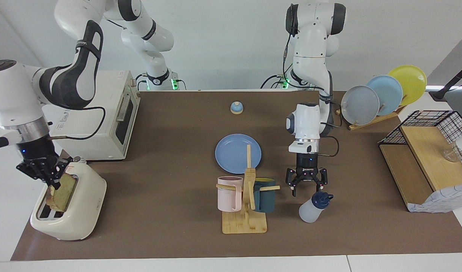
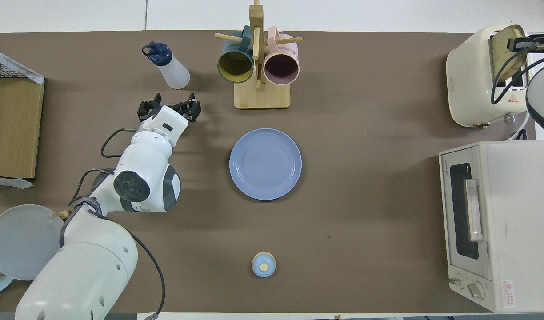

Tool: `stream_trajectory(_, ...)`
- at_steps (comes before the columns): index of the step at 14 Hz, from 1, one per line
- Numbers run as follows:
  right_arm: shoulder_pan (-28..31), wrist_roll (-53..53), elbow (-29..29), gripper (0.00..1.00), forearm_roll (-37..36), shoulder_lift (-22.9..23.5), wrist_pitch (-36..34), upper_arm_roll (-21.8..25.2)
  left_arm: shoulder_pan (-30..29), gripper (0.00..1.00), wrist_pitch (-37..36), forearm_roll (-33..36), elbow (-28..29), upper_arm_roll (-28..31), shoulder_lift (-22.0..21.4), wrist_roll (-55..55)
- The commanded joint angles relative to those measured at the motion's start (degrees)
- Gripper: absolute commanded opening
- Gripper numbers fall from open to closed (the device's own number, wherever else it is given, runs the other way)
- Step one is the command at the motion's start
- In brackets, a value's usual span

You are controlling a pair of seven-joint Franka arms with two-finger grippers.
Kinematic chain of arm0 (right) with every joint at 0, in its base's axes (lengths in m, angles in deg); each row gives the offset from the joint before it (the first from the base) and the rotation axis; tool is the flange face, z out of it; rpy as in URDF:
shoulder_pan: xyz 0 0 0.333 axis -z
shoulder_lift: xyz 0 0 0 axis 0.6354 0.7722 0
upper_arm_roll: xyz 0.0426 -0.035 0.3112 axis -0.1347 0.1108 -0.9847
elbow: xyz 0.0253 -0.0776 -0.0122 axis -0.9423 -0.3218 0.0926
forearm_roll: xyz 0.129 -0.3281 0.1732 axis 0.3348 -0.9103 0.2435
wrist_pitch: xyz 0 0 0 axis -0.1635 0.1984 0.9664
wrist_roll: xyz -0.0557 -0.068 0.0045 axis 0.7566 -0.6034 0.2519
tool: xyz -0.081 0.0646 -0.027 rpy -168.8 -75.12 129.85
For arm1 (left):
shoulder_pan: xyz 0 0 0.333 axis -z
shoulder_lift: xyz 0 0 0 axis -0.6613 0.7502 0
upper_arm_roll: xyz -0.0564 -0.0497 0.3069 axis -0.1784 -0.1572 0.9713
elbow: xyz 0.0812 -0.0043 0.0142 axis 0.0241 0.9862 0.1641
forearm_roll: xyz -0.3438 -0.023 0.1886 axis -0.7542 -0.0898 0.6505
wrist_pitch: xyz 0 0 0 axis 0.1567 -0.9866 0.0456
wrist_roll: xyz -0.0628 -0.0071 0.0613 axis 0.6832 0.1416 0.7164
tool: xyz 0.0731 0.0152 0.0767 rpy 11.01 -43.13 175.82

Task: Put bread on plate and add seasoning
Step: 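Grasp the bottle with the left gripper while the right gripper lifts the bread, then carry the bread slice with the right gripper onto the blue plate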

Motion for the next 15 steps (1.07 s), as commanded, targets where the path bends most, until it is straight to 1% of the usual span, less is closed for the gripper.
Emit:
stream_trajectory(1, 0.09, 1.3, 5.02, 0.0, 0.61, 0.03, -9.94, -0.76, 0.09, 1.0, 0.72, -0.64, -3.41, 2.07, 2.74, 0.02)
stream_trajectory(2, -0.09, 1.3, 5.37, 0.0, 0.78, -1.1, -11.54, -0.84, 0.09, 1.0, 0.46, -0.55, -3.59, 2.16, 2.74, 0.1)
stream_trajectory(3, -1.48, 1.3, 5.38, 0.0, 0.61, -2.68, -13.38, -0.76, 0.09, 1.0, 0.37, -0.55, -3.59, 2.16, 2.83, 0.11)
stream_trajectory(5, -3.95, 1.12, 5.38, 0.0, 0.61, -5.85, -19.17, -0.76, 0.0, 1.0, -0.24, -0.46, -4.55, 2.16, 3.1, 0.11)
stream_trajectory(7, -6.93, -0.36, 5.03, 0.0, 0.87, -8.58, -22.09, -0.84, 0.26, 1.0, -0.86, -0.55, -4.83, 2.16, 3.18, 0.19)
stream_trajectory(8, -7.81, -2.46, 4.85, 0.0, 1.83, -9.54, -23.49, -1.28, 0.35, 1.0, -1.12, -0.55, -5.17, 2.16, 3.18, 0.28)
stream_trajectory(9, -8.78, -5.7, 4.68, 0.0, 3.41, -10.08, -25.07, -2.5, 0.09, 1.0, -2.69, -0.46, -6.74, 2.16, 4.05, 0.28)
stream_trajectory(10, -9.14, -9.74, 4.5, 0.0, 6.82, -10.25, -26.31, -3.47, 0.0, 1.0, -4.18, -0.55, -8.06, 2.34, 4.32, 0.28)
stream_trajectory(11, -11.32, -13.43, 3.98, 0.0, 7.55, -10.78, -26.75, -5.31, 0.0, 1.0, -4.72, -0.55, -8.69, 2.51, 4.41, 0.37)
stream_trajectory(13, -17.72, -23.7, -0.31, 0.0, 7.81, -13.14, -25.8, -5.68, 0.0, 1.0, -5.6, -0.64, -9.13, 2.51, 4.68, 0.28)
stream_trajectory(14, -21.49, -29.58, -3.73, 0.0, 7.99, -14.55, -23.79, -5.68, 0.0, 1.0, -5.61, -0.72, -9.48, 2.51, 4.94, 0.28)
stream_trajectory(15, -23.88, -34.6, -8.63, 0.0, 8.43, -16.74, -19.68, -5.68, 0.0, 1.0, -5.61, -0.81, -9.57, 2.51, 5.29, 0.28)
